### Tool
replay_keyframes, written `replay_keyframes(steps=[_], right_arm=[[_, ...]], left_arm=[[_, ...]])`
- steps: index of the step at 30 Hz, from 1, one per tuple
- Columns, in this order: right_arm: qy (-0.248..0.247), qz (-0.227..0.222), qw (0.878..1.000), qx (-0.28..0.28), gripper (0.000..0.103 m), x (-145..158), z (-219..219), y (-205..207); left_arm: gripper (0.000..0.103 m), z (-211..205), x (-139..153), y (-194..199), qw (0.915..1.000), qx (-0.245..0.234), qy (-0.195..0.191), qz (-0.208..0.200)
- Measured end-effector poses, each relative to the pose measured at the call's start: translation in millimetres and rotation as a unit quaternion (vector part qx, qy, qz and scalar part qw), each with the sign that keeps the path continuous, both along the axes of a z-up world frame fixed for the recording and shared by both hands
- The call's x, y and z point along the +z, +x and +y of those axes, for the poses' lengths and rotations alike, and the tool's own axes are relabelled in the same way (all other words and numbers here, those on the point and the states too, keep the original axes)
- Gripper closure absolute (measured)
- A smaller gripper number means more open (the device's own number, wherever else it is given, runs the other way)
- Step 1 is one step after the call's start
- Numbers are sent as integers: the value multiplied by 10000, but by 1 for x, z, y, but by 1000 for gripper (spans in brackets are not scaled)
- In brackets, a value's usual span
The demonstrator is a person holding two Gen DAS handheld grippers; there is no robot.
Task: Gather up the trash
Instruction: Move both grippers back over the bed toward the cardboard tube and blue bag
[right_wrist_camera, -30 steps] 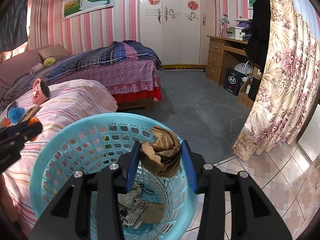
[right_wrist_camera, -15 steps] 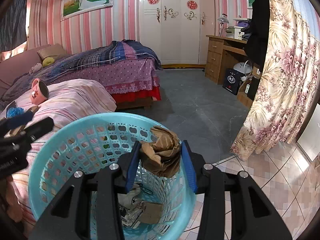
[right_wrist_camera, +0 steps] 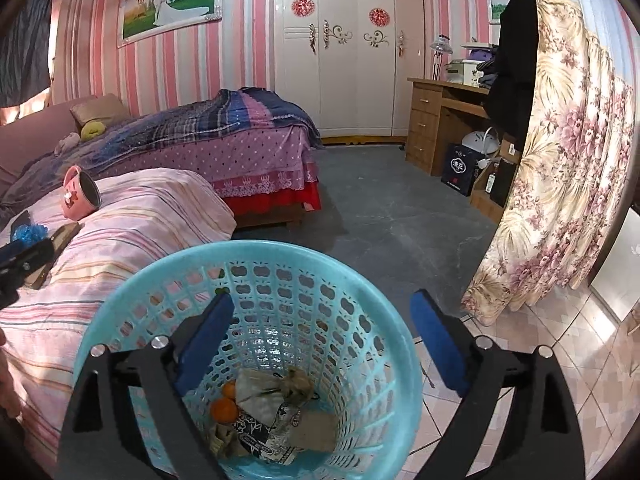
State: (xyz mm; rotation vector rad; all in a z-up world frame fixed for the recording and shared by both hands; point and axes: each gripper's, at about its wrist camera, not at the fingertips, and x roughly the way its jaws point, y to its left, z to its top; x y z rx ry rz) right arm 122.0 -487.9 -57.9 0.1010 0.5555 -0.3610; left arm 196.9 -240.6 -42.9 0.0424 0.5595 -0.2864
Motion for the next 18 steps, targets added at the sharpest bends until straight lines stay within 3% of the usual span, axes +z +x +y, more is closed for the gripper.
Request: replay_keyframes(steps=[10,18], right_arm=[[-159,-401,9990,-64,5,19,36,10],[-237,-385,9987,228,5,26,77,32]], left_arm=[[6,74,15,6,9982,459,387,-90],[6,156,29,21,9947,982,294,-118]])
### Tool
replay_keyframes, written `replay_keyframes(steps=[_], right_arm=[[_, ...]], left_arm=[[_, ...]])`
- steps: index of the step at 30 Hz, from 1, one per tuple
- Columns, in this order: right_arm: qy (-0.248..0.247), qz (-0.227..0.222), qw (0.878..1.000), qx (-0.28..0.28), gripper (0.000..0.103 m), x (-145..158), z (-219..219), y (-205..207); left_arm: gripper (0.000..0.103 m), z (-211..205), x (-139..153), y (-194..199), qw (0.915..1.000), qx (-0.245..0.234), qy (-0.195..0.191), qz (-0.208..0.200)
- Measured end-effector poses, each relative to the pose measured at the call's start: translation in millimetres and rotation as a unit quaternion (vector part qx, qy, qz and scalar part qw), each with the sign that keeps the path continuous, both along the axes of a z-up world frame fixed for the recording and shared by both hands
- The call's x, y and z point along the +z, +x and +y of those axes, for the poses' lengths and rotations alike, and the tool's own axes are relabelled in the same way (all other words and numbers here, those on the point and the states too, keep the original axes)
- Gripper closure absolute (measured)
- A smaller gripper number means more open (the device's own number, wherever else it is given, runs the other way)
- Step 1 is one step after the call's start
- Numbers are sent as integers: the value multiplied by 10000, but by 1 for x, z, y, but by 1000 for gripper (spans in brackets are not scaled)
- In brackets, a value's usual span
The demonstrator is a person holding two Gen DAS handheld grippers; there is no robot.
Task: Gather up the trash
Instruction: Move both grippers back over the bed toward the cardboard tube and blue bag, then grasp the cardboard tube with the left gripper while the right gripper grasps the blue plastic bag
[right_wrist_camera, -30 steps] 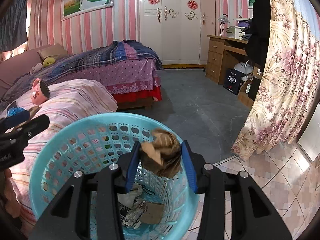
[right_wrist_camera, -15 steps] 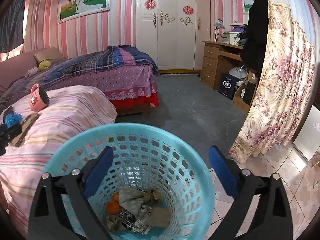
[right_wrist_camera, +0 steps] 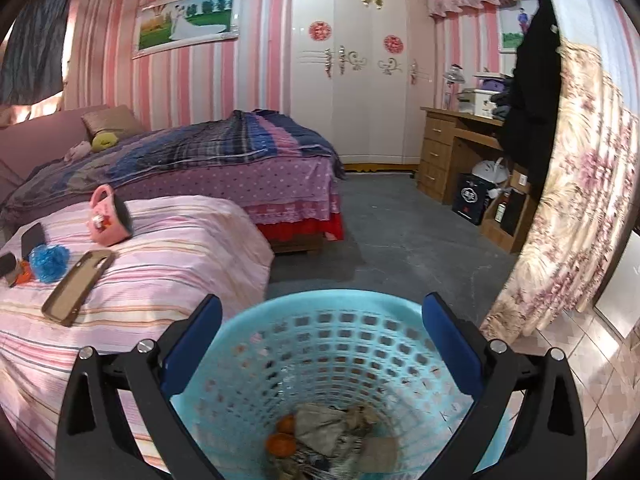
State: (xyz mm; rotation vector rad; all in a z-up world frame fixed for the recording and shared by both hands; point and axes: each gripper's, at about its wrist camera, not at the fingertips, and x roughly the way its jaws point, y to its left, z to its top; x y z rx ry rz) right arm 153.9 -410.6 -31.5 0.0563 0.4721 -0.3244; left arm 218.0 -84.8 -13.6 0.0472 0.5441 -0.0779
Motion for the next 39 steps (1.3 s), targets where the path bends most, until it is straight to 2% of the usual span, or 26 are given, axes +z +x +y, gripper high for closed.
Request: replay_keyframes(steps=[5,15,20,26,31,35,39], right_arm=[[-25,58,9998,211,5,3,30,12],[-83,139,9980,604,5,8,95,46],[-52,117,9952,966,5,21,136,69],[-130,124,9909,1333,5,33,184,106],[-82,265,9855,1673,5,30,216,134],[-189,409,9805,1911,5,17,241,146],[-333,428,9770,2064,5,9,260,152]], left_arm=[[6,46,-5,14,9993,348,-34,90],[5,104,-3,34,9969,703,325,129],[5,134,-3,50,9957,868,45,325],[5,170,-3,62,9918,1243,52,298],[6,203,-15,72,9865,1565,44,478],[6,225,-32,80,9829,1654,-198,791],[6,234,-47,87,9800,1719,-91,1000]])
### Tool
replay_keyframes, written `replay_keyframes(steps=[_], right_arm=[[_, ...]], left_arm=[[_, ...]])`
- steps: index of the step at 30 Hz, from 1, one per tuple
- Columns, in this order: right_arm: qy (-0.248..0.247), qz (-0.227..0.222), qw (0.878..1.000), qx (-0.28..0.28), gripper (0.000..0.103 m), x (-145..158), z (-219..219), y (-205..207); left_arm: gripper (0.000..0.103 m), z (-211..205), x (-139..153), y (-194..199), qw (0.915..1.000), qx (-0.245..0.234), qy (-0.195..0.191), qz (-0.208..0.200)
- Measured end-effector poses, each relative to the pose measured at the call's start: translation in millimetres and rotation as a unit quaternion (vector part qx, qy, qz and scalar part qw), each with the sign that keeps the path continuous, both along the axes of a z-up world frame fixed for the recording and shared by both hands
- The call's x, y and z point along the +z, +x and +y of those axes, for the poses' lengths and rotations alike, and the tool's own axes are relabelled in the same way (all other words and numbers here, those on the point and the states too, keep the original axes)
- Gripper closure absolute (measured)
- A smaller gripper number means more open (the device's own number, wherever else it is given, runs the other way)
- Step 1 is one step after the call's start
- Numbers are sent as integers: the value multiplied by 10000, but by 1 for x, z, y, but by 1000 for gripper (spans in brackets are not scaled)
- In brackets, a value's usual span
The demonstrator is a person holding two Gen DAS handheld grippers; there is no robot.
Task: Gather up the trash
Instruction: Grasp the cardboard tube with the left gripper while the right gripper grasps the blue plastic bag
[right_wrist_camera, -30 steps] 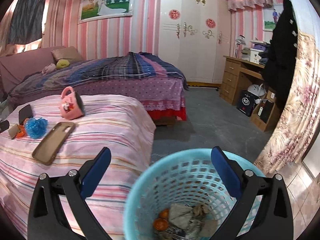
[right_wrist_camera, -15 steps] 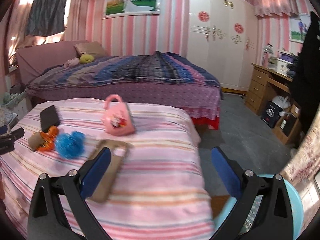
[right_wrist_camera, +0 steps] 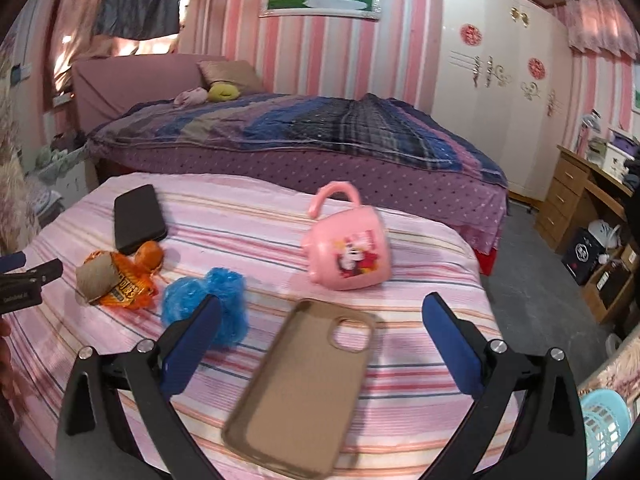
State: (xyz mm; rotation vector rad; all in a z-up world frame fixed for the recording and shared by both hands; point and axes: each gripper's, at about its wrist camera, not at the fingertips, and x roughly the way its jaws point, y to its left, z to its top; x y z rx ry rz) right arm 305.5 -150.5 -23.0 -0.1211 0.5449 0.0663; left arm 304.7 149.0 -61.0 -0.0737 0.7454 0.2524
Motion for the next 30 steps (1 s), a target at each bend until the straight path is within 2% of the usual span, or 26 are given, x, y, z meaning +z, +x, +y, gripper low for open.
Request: replay_keyframes(steps=[4,9,13,16,20,24,30], right_arm=[[-133,183,9997,39,5,-9,12,7],[166,414,9990,68,5,-19,8,15],[179,487,9986,113,5,-25,11,20],[191,590,9979,178,5,-30,11,22],[235,638,9974,256,5,-33,13,26],[257,642,9970,346,5,-35,17,27],[342,569,9967,469,5,-33,27,25]], left_arm=[[6,3,-9,6,9998,-73,-168,117],[6,-7,-10,19,9991,-265,-318,104],[6,-22,-12,31,9984,-380,-399,132],[14,-34,-18,39,9984,-453,-222,249],[44,-43,-24,46,9971,-609,-191,425],[48,-43,-21,43,9969,-671,-235,334],[49,-37,-6,28,9982,-581,-138,73]])
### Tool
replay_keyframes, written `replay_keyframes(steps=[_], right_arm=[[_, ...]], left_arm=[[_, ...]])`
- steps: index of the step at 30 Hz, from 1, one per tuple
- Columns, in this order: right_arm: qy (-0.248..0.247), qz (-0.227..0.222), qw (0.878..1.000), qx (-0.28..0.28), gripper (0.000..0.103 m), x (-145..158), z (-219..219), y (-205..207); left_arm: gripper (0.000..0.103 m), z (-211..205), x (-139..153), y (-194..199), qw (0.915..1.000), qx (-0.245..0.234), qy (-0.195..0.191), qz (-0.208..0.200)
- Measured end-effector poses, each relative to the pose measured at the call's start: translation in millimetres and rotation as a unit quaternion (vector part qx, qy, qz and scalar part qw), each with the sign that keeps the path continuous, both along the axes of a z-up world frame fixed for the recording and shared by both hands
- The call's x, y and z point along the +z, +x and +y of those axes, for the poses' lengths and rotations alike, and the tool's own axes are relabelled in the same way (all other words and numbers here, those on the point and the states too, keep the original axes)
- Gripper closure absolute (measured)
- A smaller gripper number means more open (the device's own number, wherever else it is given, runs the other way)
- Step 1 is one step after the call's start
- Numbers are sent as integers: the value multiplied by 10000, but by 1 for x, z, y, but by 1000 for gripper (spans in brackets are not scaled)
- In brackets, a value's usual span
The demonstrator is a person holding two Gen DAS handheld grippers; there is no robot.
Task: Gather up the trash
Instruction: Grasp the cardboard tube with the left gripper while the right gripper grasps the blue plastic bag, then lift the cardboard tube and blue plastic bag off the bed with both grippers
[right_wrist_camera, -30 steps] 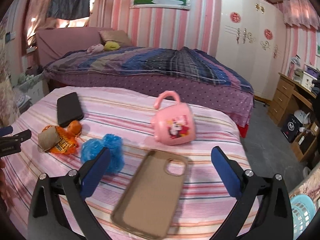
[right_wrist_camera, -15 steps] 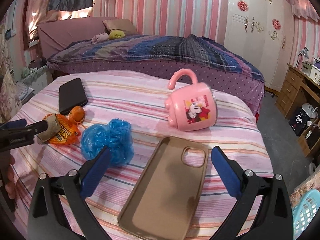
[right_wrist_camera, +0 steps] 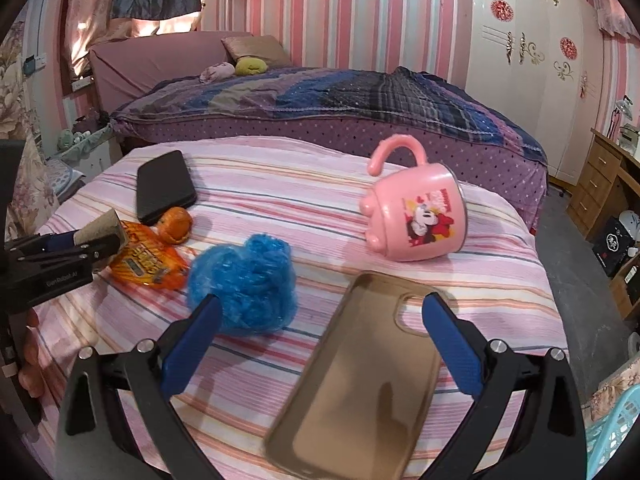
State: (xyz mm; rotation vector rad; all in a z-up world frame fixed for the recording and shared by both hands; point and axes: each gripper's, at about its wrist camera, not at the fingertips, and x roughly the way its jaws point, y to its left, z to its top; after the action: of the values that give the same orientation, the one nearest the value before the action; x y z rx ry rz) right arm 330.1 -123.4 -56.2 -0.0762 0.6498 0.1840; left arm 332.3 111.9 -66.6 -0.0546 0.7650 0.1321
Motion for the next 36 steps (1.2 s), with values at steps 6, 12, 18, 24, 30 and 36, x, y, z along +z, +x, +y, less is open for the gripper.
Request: replay_keyframes(steps=[6,12,18,24,30,36], right_arm=[[56,94,9999,123,6,-4,20,4],[-152,243,9991,320,29,-10,35,13],[-71,223,9990,375,63,-13,36,11],[-228,-195,9988,384,70,-3,35,-6],[-287,-443,9979,382,70,10,14,-31],[-145,-474,9986,181,70,16,-17,-56]], left_arm=[[49,12,14,-19,9998,170,54,-132],[49,30,19,-23,9992,364,56,-167],[49,34,23,-22,9988,449,-102,-160],[49,19,39,-33,9987,330,-52,-389],[49,-1,49,-49,9982,164,-18,-573],[49,-27,57,-66,9972,6,-64,-744]])
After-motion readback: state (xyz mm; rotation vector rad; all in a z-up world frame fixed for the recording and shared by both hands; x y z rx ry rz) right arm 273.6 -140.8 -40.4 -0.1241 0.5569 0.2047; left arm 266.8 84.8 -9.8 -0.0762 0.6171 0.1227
